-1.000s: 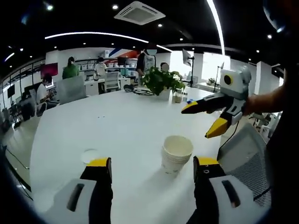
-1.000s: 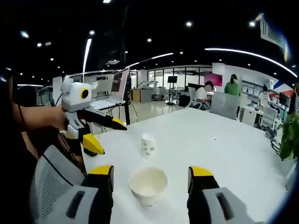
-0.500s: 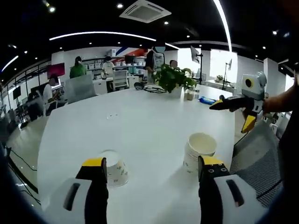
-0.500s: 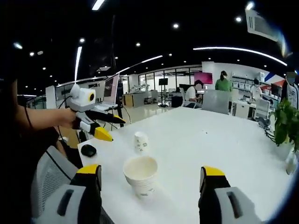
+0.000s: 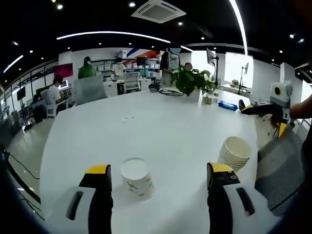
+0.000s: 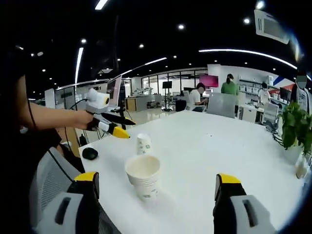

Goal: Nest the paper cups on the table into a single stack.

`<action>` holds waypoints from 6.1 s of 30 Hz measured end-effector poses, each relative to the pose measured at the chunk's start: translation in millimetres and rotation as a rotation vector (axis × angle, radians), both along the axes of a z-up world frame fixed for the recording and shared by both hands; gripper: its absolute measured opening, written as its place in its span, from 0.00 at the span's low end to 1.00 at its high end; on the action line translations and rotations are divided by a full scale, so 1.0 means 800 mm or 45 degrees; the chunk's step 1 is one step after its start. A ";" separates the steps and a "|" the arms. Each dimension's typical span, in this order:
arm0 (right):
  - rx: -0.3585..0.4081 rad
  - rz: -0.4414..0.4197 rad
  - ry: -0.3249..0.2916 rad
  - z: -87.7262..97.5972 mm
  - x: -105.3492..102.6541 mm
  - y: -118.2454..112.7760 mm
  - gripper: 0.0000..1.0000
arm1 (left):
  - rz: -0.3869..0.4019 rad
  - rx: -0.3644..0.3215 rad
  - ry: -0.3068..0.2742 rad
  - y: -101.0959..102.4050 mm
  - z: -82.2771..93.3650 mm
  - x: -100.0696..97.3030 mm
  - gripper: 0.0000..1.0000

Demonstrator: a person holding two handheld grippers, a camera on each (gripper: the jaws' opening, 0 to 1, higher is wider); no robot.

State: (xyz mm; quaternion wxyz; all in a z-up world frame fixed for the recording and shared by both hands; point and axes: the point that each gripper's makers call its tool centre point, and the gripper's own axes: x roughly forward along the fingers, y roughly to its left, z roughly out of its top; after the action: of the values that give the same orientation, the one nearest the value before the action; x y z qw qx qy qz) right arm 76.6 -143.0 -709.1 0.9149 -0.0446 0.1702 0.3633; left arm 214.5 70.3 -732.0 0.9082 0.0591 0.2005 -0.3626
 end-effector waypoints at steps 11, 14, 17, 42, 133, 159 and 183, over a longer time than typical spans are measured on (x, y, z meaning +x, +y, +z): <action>-0.023 -0.068 0.036 -0.013 -0.007 -0.027 1.00 | 0.030 -0.010 0.055 -0.002 -0.026 0.037 0.77; -0.023 -0.081 0.042 -0.014 -0.009 -0.030 1.00 | 0.030 -0.026 0.081 -0.005 -0.033 0.042 0.72; -0.021 -0.095 0.051 -0.017 -0.009 -0.033 1.00 | 0.030 -0.026 0.097 -0.009 -0.039 0.047 0.70; -0.026 -0.141 0.055 -0.022 -0.012 -0.039 0.95 | -0.020 0.078 0.162 -0.027 -0.051 0.037 0.36; 0.294 0.204 0.011 0.052 -0.013 0.064 0.61 | -0.663 -0.184 0.083 -0.181 0.105 -0.154 0.35; 0.621 0.157 0.100 0.091 -0.009 0.046 0.01 | -0.750 -0.069 0.158 -0.169 0.049 -0.175 0.35; 0.550 0.199 0.089 0.092 -0.007 0.056 0.00 | -0.586 -0.075 0.109 -0.135 0.041 -0.149 0.44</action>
State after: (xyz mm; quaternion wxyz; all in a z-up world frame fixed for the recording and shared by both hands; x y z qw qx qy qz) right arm 70.9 -98.4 -635.8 0.8659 0.1519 0.1163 0.4623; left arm 95.0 -38.1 -699.5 0.7936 0.0612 0.2093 -0.5680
